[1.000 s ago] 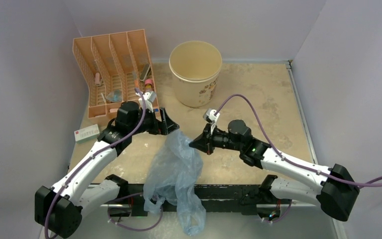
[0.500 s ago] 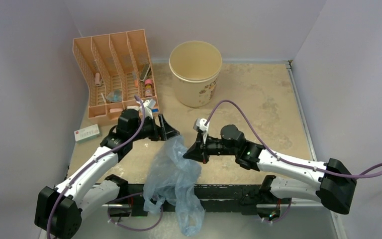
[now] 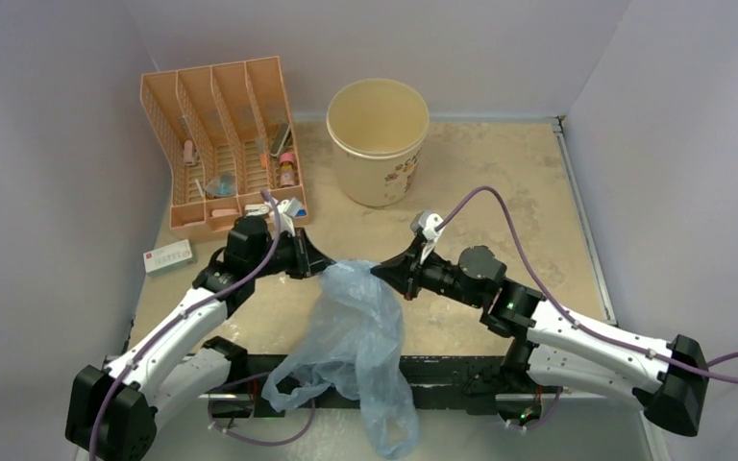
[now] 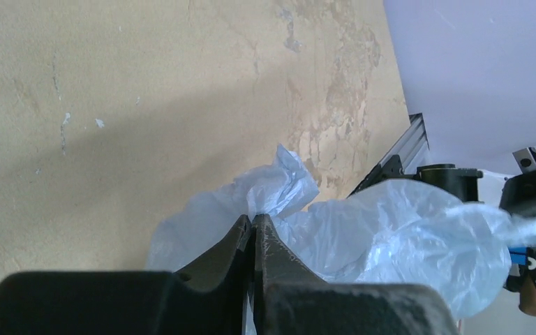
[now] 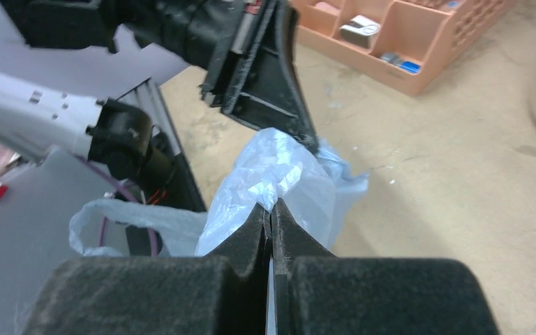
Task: Put the trash bags into the trash bin
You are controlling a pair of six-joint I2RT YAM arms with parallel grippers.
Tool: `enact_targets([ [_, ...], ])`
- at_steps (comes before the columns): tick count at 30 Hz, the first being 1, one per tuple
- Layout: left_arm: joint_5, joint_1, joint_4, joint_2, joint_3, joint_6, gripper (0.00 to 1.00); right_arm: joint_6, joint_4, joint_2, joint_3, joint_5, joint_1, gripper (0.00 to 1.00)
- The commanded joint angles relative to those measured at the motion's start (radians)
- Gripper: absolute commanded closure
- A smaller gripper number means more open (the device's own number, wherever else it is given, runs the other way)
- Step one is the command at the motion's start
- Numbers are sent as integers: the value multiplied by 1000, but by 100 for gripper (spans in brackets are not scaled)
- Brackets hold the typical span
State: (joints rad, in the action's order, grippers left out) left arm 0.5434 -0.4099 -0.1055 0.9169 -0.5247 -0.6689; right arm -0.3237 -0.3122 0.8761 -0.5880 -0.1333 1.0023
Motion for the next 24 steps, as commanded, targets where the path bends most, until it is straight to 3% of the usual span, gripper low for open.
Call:
enact_targets([
  [1, -86, 6, -7, -68, -12, -7, 100, -66, 72, -44, -6, 221, 1, 100],
  [9, -370, 6, -171, -89, -92, -32, 100, -232, 114, -201, 38, 549, -1, 100],
  [15, -350, 6, -161, -44, -134, -21, 97, -297, 206, -93, -43, 678, -16, 100],
  [18, -363, 6, -202, -29, -186, 0, 66, -318, 251, 10, -88, 809, -81, 100],
  [21, -406, 6, -239, -74, -197, 6, 36, -268, 225, 104, -121, 697, -301, 99],
  [22, -409, 6, -247, -94, -192, 7, 31, -249, 210, 142, -131, 633, -368, 93],
  [24, -376, 6, -248, -141, -167, 13, 26, -225, 243, 220, -184, 536, -445, 60],
])
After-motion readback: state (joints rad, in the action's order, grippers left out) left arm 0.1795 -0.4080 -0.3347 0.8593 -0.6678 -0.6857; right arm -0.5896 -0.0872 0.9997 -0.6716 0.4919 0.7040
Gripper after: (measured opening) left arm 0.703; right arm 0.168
